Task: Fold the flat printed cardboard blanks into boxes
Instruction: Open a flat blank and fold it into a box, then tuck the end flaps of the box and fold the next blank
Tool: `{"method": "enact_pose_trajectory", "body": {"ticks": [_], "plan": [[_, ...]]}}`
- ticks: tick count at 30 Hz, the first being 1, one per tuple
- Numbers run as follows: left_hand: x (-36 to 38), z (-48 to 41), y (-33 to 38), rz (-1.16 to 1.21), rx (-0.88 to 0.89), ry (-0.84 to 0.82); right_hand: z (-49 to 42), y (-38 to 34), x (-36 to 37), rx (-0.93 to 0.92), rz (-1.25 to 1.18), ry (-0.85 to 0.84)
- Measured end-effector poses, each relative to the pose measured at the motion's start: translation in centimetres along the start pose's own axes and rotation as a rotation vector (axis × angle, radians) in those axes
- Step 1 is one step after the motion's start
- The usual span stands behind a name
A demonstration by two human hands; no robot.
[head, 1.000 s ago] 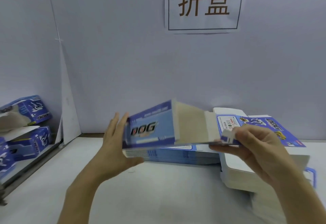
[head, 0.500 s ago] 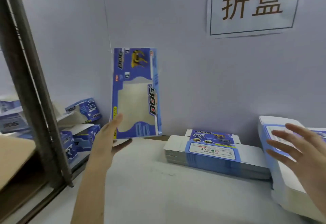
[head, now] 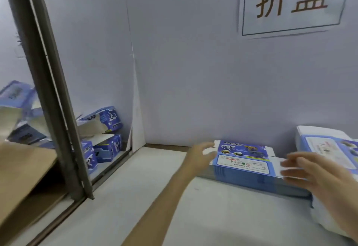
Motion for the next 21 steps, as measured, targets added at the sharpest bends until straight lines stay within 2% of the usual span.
{"method": "enact_pose_trajectory", "body": {"ticks": [5, 8, 11, 16, 21], "plan": [[10.0, -0.8, 1.1, -0.590, 0.272, -0.234, 0.4, 1.9, 1.9, 0.200, 0.135, -0.084], [12.7, -1.9, 0.7, -0.782, 0.327, -0.311, 0.3, 2.4, 2.2, 0.261, 0.194, -0.106], [13.7, -2.0, -0.2, -0.809, 0.358, -0.339, 0.1, 2.4, 1.9, 0.281, 0.226, -0.095], [13.5, -0.5, -1.8, -0.681, 0.368, -0.185, 0.3, 2.2, 1.5, 0.304, 0.266, -0.029], [13.4, 0.5, -1.5, -0.825, 0.450, -0.300, 0.6, 1.8, 1.6, 0.306, 0.250, -0.031]]}}
Point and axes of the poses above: each hand's wrist, its own z-axis away from the middle knuckle, its own x-axis out of the palm, y = z × x, the point moved 3 cm from there along -z, towards the middle knuckle, and after that the axes turned 7 degrees about x, right-handed, at the moved point
